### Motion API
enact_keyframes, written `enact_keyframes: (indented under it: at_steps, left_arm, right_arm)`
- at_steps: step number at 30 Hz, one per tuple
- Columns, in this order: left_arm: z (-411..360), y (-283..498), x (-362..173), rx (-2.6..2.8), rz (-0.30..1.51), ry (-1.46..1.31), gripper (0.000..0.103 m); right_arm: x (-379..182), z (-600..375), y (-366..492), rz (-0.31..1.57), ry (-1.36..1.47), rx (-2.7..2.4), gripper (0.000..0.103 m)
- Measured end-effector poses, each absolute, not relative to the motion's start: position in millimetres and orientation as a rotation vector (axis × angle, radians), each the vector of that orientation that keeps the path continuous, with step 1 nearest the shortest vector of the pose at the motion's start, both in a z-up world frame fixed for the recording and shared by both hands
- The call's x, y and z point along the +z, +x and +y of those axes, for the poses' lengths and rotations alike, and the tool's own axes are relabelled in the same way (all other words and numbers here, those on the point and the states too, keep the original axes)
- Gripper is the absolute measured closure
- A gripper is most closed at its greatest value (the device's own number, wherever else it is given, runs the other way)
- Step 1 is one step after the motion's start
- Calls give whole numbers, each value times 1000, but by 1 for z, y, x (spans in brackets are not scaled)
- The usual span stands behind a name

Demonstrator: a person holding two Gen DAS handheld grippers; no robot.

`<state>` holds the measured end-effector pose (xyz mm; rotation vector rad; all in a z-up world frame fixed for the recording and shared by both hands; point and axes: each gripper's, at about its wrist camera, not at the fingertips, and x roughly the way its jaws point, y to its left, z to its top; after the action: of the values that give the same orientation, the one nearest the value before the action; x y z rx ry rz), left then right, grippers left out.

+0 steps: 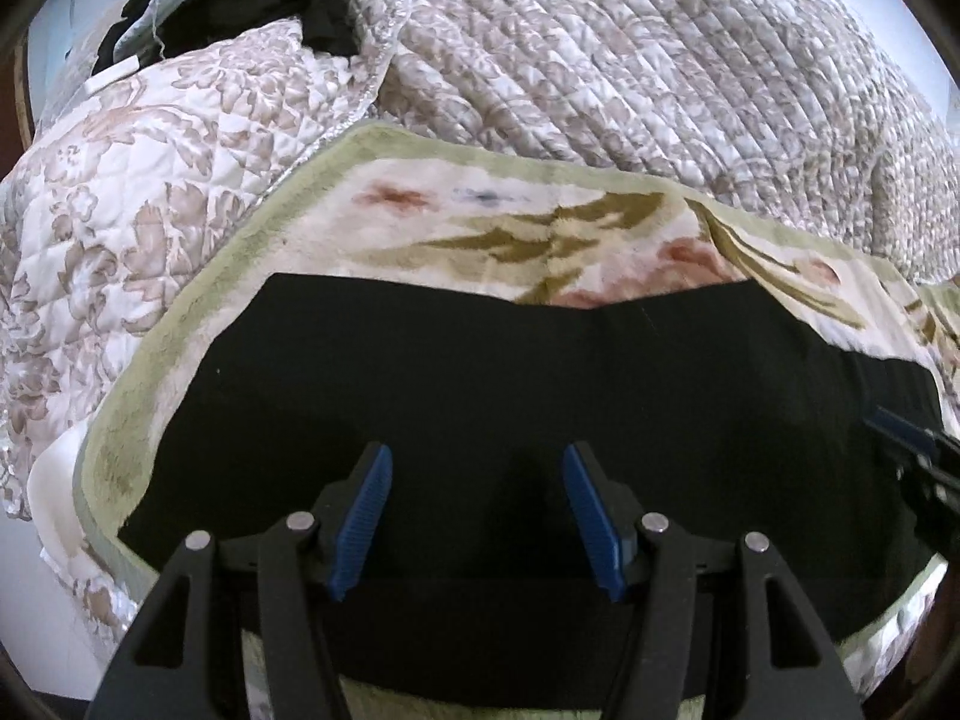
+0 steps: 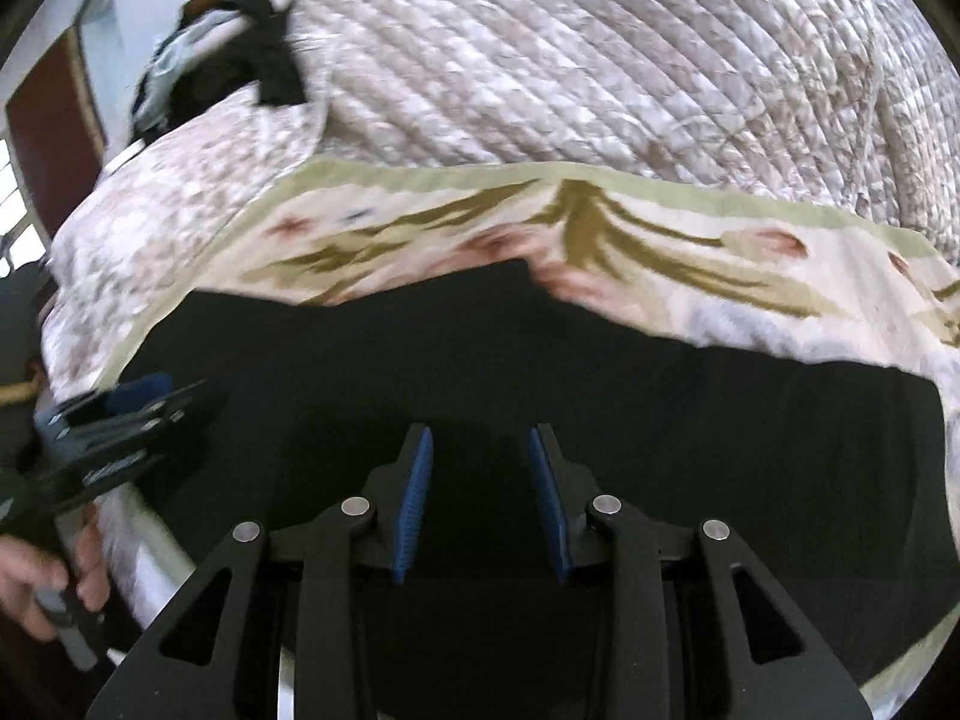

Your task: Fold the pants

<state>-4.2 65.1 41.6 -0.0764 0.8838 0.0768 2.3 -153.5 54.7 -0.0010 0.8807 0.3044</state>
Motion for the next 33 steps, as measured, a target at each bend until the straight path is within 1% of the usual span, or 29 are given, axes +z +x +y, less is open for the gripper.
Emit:
enact_keyframes:
  at_steps: [7,9,14,22,26,33]
  left_arm:
    - [58,-22,37,67,886,-49,41]
    - [59,-28,36,65,881,-48,41]
    - [62,-39,35,60,873,-52,41]
    - [68,-49,34,73,861,-54,41]
    - [74,-59,36,78,841,-77,41]
    - [110,-70,44,127,801,-233,41]
  right_arm:
    - [33,-150,-22,948,-23,324,68]
    - [32,-152,-24,940,-18,331,67]
    - [31,-149,-28,931,-44,340,62]
    - [32,-148,-31,930,-54,342,61]
    - [33,-150,-40,927,-62,345,57]
    - [34,-151,-43,924,-42,340,57]
